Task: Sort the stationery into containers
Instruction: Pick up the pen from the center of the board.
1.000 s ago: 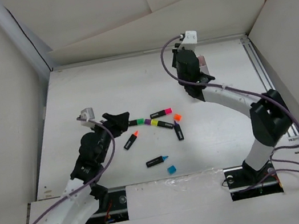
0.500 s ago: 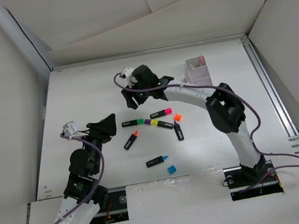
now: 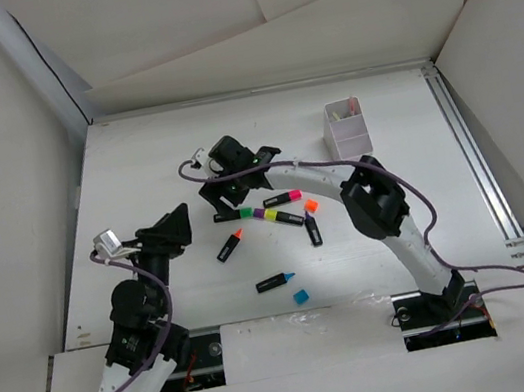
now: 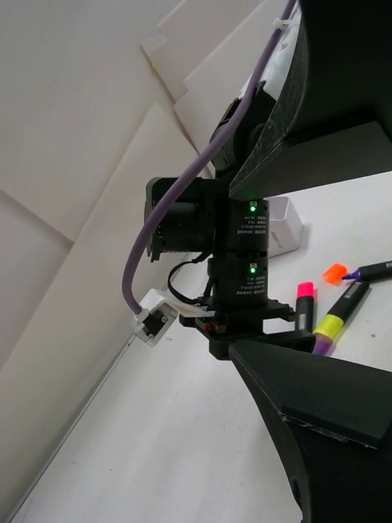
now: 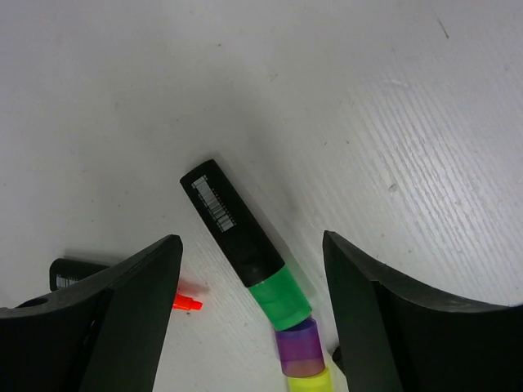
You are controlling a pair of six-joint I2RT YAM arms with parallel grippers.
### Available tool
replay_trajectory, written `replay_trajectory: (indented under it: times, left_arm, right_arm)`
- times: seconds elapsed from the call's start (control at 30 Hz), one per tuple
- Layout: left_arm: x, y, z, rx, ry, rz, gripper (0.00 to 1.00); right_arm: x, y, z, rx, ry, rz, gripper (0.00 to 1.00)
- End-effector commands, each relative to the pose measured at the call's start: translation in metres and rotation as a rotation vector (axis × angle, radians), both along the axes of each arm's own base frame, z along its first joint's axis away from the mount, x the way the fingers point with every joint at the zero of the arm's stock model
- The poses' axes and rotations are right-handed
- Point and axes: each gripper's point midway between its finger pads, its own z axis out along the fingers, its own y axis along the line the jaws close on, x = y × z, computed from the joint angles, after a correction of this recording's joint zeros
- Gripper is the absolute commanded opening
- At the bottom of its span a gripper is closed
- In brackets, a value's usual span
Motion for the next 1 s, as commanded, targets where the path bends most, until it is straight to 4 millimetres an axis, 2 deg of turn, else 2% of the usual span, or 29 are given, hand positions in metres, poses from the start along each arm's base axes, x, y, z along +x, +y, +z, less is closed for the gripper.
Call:
replay_trajectory:
  times: [0.0, 0.23, 0.37, 0.4, 0.43, 0.47, 0.5, 0.57, 0.67, 0.83, 0.87, 0.93, 0.97]
  left_arm:
    - [-0.005, 0.007, 0.018, -0.046, -0.047, 0.016, 0.67]
    - [-0.011, 0.010, 0.024, -0.061, -0.075, 0.016, 0.67]
    - [-0.017, 0.017, 0.030, -0.086, -0.109, 0.038, 0.67]
    - [-0.017, 0.017, 0.030, -0.086, -0.109, 0.038, 0.67]
    - [-0.018, 0.018, 0.032, -0.091, -0.117, 0.038, 0.67]
    - [-0.018, 0.018, 0.032, -0.091, -0.117, 0.038, 0.67]
    - [-0.017, 0.017, 0.029, -0.086, -0.108, 0.038, 0.67]
    - [-0.014, 0.018, 0.025, -0.077, -0.088, 0.047, 0.67]
    - [-0.014, 0.018, 0.025, -0.077, -0.088, 0.047, 0.67]
    - [-0.013, 0.019, 0.025, -0.079, -0.087, 0.056, 0.67]
    - [-0.013, 0.019, 0.025, -0.079, -0.087, 0.056, 0.67]
    - [-0.012, 0.019, 0.026, -0.080, -0.090, 0.056, 0.67]
    - [-0.009, 0.017, 0.019, -0.071, -0.073, 0.056, 0.67]
  right_arm:
    - [-0.004, 0.013, -0.002, -0.037, -0.040, 0.022, 0.76]
    - [0.001, 0.020, -0.018, -0.082, -0.061, 0.004, 0.71]
    - [0.008, 0.023, -0.020, -0.086, -0.079, -0.010, 0.63]
    - [0.007, 0.026, -0.022, -0.096, -0.085, -0.010, 0.59]
    - [0.008, 0.021, -0.031, -0.129, -0.090, -0.015, 0.57]
    - [0.012, 0.022, -0.028, -0.129, -0.103, -0.025, 0.55]
    - [0.013, 0.020, -0.034, -0.143, -0.103, -0.031, 0.52]
    - [0.019, 0.019, -0.032, -0.149, -0.131, -0.053, 0.42]
    - [0.023, 0.017, -0.036, -0.160, -0.145, -0.068, 0.32]
    - [0.038, 0.036, -0.021, -0.068, -0.210, -0.080, 0.14]
    - [0.044, 0.035, -0.010, -0.036, -0.216, -0.109, 0.08]
    - [0.052, 0.042, 0.013, 0.042, -0.232, -0.124, 0.04]
    - [0.063, 0.041, 0.035, 0.108, -0.262, -0.147, 0.03]
